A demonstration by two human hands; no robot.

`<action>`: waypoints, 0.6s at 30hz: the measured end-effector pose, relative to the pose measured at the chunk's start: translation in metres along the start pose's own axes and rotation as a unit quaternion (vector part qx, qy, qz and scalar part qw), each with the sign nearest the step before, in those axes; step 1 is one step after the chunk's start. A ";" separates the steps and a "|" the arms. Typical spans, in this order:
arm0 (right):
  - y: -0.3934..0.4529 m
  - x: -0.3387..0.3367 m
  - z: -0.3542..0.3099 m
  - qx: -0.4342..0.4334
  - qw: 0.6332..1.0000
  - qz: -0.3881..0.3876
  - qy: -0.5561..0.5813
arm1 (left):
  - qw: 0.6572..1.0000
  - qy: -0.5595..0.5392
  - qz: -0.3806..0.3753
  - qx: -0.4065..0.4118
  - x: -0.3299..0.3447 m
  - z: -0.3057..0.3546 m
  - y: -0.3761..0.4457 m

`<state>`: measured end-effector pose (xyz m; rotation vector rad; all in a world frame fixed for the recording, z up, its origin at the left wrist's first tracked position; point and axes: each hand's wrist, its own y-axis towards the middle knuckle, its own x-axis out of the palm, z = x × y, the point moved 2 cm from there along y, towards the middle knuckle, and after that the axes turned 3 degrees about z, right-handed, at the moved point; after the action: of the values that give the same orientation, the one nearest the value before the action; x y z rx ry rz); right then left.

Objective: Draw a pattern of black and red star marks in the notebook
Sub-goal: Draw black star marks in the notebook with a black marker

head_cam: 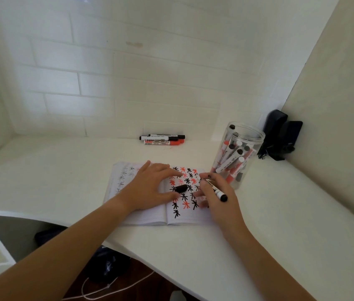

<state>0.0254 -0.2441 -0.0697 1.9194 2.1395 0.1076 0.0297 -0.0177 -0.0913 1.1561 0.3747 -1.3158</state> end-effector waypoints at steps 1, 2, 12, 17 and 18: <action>0.000 -0.001 0.001 -0.007 1.000 0.003 -0.005 | 1.000 0.003 0.010 0.012 0.000 0.000 0.001; 0.000 -0.001 0.001 -0.012 1.000 0.004 -0.007 | 1.000 0.004 0.015 0.025 -0.001 0.000 0.001; 0.001 -0.003 0.000 0.025 0.999 -0.001 0.041 | 0.994 0.047 -0.049 0.091 -0.010 0.019 0.009; 0.003 -0.008 -0.001 0.014 0.999 0.013 0.044 | 0.994 0.089 0.000 0.067 -0.006 0.031 0.015; 0.004 -0.010 -0.002 0.010 0.999 0.016 0.042 | 0.996 0.066 0.024 0.050 -0.004 0.027 0.012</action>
<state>0.0294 -0.2534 -0.0658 1.9935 2.1704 0.1765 0.0294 -0.0394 -0.0712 1.3324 0.3785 -1.2306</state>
